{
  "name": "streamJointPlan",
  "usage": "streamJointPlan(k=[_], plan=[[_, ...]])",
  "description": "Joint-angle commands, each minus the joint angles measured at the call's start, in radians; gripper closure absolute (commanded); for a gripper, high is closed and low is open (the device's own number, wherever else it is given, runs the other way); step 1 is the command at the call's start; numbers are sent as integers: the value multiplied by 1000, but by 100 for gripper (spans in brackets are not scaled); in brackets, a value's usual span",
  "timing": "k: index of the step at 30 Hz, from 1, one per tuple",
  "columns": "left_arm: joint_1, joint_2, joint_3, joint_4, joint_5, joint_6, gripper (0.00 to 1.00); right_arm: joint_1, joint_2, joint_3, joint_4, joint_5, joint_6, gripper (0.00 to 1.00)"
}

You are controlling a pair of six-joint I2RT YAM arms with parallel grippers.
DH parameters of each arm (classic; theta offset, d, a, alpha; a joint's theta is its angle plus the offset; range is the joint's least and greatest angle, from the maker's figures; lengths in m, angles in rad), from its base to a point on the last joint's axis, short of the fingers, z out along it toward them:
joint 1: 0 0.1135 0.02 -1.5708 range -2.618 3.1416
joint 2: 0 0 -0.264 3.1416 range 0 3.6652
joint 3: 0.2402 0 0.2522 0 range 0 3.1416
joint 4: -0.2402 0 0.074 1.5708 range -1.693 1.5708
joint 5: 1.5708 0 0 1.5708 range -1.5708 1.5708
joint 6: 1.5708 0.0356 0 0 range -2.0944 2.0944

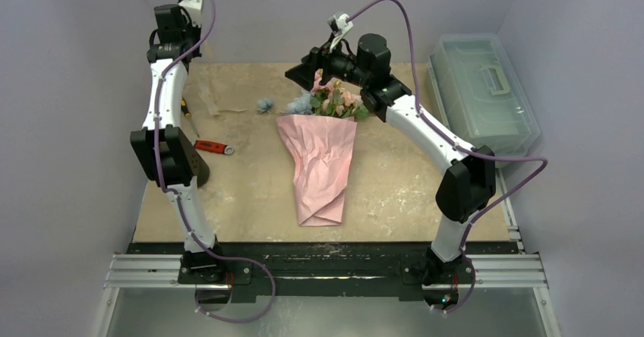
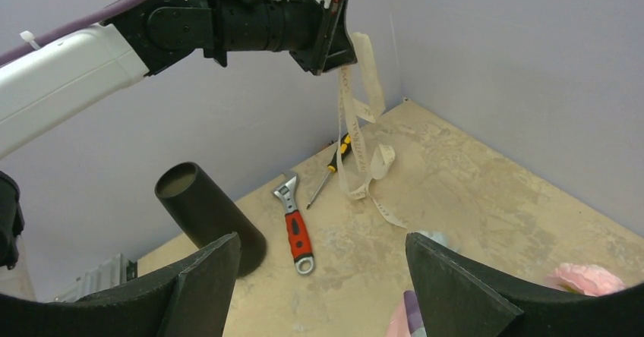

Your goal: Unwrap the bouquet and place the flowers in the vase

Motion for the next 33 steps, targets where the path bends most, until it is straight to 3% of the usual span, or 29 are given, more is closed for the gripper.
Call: streamJointPlan(k=[1,3,6,15,22,26,33], plan=[[9,16,26,-76,-34,47,81,-6,-54,2,5,-31,-13,16],[10,27,36,-103,-37,54,65,-7,-50,7,-7,-33,-19,16],[16,30,42,-127,-34,58,50,-10,-45,9,-24,-34,-25,16],[21,-15,57,-170,78,47,27,-20,-51,5,-98,-36,-71,16],[21,-111,9,-172,271,36,13,-48,-77,-3,-236,-38,-139,16],[4,-226,-146,-108,464,65,12,-84,-116,-51,-331,-52,-157,19],[-126,-378,-384,-91,669,178,11,-177,-205,-202,-495,-58,-228,19]])
